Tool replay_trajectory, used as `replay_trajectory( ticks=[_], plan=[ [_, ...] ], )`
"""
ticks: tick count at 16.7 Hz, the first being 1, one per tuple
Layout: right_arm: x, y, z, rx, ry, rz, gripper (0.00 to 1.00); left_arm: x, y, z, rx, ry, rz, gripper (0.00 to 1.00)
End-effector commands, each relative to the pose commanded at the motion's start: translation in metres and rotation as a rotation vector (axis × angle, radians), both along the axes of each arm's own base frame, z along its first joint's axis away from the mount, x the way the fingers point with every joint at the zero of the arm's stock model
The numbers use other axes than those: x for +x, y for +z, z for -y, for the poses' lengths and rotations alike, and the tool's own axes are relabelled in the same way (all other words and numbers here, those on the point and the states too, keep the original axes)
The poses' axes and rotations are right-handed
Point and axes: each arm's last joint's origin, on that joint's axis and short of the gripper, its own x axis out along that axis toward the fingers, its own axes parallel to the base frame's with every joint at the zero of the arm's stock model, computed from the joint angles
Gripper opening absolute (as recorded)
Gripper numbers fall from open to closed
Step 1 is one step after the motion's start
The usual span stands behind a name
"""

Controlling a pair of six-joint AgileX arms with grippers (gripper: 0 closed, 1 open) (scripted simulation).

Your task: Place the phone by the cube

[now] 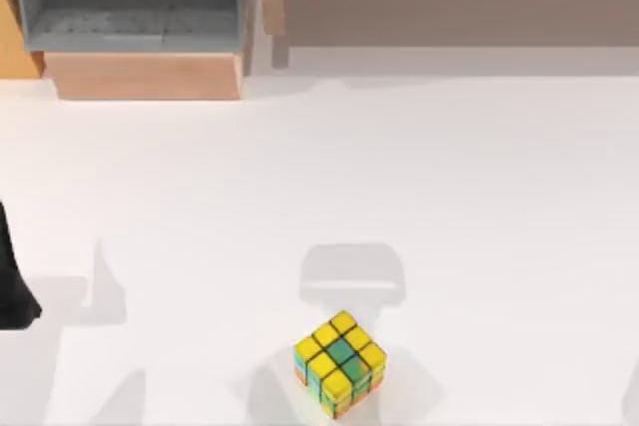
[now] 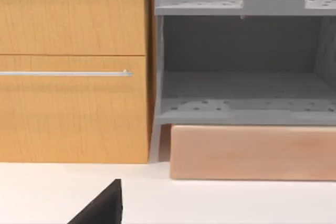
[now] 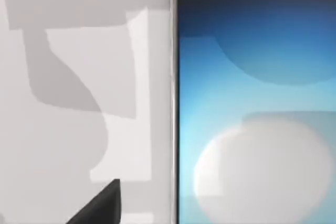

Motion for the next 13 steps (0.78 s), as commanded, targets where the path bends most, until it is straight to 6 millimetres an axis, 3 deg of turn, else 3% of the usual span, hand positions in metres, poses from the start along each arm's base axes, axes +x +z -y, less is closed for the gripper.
replay_trajectory(
  ticks=[8, 13],
  plan=[
    [0.000, -0.004, 0.007, 0.039, 0.011, -0.044, 1.00, 0.000, 0.000, 0.000, 0.000, 0.000, 0.000, 1.00],
    [0.001, -0.031, 0.009, 0.034, 0.009, -0.039, 1.00, 0.000, 0.000, 0.000, 0.000, 0.000, 0.000, 1.00]
  ],
)
